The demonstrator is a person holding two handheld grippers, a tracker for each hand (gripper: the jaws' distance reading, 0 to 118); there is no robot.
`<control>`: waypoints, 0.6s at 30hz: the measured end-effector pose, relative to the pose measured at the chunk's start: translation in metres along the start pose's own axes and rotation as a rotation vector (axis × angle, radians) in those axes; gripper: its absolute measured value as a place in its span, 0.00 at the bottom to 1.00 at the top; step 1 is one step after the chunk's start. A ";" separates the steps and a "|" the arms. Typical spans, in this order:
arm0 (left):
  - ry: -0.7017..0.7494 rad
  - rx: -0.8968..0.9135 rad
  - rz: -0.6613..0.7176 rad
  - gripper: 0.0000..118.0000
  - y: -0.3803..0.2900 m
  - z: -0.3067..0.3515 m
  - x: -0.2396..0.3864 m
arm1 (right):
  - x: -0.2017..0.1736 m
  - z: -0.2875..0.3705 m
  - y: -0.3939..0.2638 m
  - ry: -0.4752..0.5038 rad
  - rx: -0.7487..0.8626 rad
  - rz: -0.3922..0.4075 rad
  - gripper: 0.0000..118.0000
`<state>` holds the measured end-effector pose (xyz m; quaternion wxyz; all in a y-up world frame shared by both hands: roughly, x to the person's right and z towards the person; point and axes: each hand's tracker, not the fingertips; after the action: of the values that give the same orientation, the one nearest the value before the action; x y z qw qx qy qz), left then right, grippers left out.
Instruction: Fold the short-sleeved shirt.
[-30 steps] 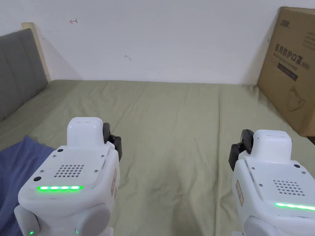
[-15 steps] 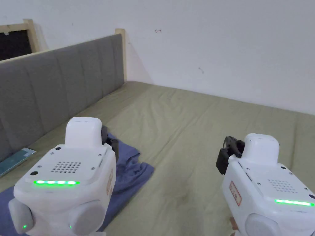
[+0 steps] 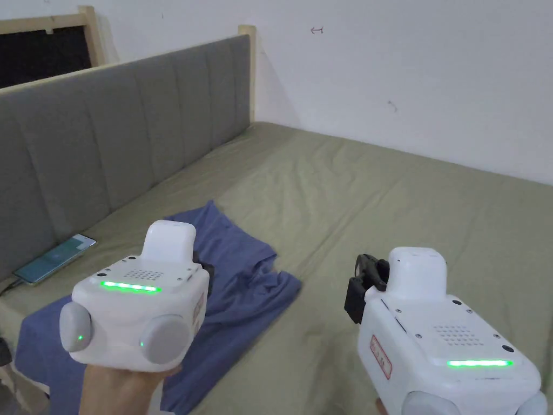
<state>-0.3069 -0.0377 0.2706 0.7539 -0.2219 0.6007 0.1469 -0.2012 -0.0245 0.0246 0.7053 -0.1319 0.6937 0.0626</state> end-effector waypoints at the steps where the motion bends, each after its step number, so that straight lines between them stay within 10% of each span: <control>1: 0.009 -0.035 0.014 0.00 -0.003 -0.016 -0.001 | 0.002 -0.002 -0.002 0.001 -0.010 -0.006 0.00; 4: 0.028 -0.106 0.094 0.11 -0.017 -0.065 -0.008 | 0.007 -0.012 -0.011 -0.009 -0.050 -0.009 0.00; 9: -0.013 -0.240 0.138 0.95 -0.036 -0.116 -0.011 | 0.020 -0.035 -0.025 -0.040 -0.107 -0.033 0.00; 18: -0.138 -0.444 0.101 0.97 -0.059 -0.192 0.006 | 0.039 -0.074 -0.048 -0.070 -0.208 -0.118 0.00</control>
<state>-0.4382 -0.1863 0.2394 0.7175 -0.3413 0.5110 0.3280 -0.2581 -0.0947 -0.0094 0.7141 -0.2427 0.6494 0.0974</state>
